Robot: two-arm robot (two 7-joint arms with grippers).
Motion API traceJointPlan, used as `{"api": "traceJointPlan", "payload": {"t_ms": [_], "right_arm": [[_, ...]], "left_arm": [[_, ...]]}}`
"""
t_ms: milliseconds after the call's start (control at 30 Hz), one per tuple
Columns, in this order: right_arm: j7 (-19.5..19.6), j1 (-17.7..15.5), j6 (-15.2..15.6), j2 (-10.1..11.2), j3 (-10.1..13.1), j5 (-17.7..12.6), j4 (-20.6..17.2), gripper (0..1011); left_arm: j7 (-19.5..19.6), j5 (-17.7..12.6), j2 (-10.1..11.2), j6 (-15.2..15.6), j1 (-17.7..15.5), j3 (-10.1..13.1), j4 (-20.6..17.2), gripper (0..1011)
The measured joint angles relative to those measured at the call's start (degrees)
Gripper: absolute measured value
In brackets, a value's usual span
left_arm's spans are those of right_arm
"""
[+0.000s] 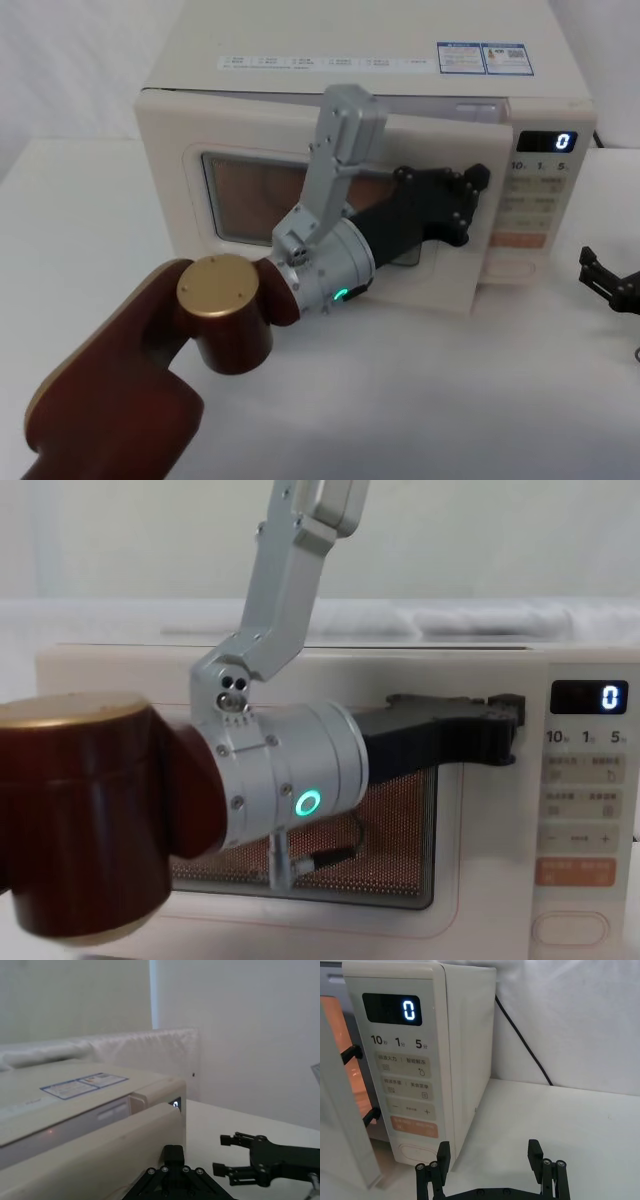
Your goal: Press the button to open the microwave door with one hand; close the microwave door with the other hand.
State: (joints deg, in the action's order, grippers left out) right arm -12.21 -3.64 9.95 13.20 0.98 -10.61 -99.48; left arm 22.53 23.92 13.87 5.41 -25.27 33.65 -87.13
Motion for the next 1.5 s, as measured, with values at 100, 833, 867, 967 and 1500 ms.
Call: {"api": "traceJointPlan", "payload": {"t_ms": [100, 833, 867, 967, 1500], "right_arm": [[0.0, 0.0, 0.0, 0.0, 0.0, 0.0, 0.0, 1002], [0.0, 0.0, 0.0, 0.0, 0.0, 0.0, 0.0, 1002], [0.0, 0.0, 0.0, 0.0, 0.0, 0.0, 0.0, 1002], [0.0, 0.0, 0.0, 0.0, 0.0, 0.0, 0.0, 1002], [0.0, 0.0, 0.0, 0.0, 0.0, 0.0, 0.0, 1002]], "left_arm": [[-0.51, -1.16, -0.8, 0.05, -0.78, -0.14, 0.67, 0], [-1.69, -4.88, -3.49, 3.09, -3.25, -1.76, 3.16, 0], [-1.7, -4.91, -3.57, 3.14, -3.28, -1.8, 3.22, 0], [-1.64, -5.05, -3.82, 3.31, -3.38, -1.88, 3.45, 0], [-2.03, -6.07, -4.49, 5.41, -3.43, -2.29, 3.91, 0]]}}
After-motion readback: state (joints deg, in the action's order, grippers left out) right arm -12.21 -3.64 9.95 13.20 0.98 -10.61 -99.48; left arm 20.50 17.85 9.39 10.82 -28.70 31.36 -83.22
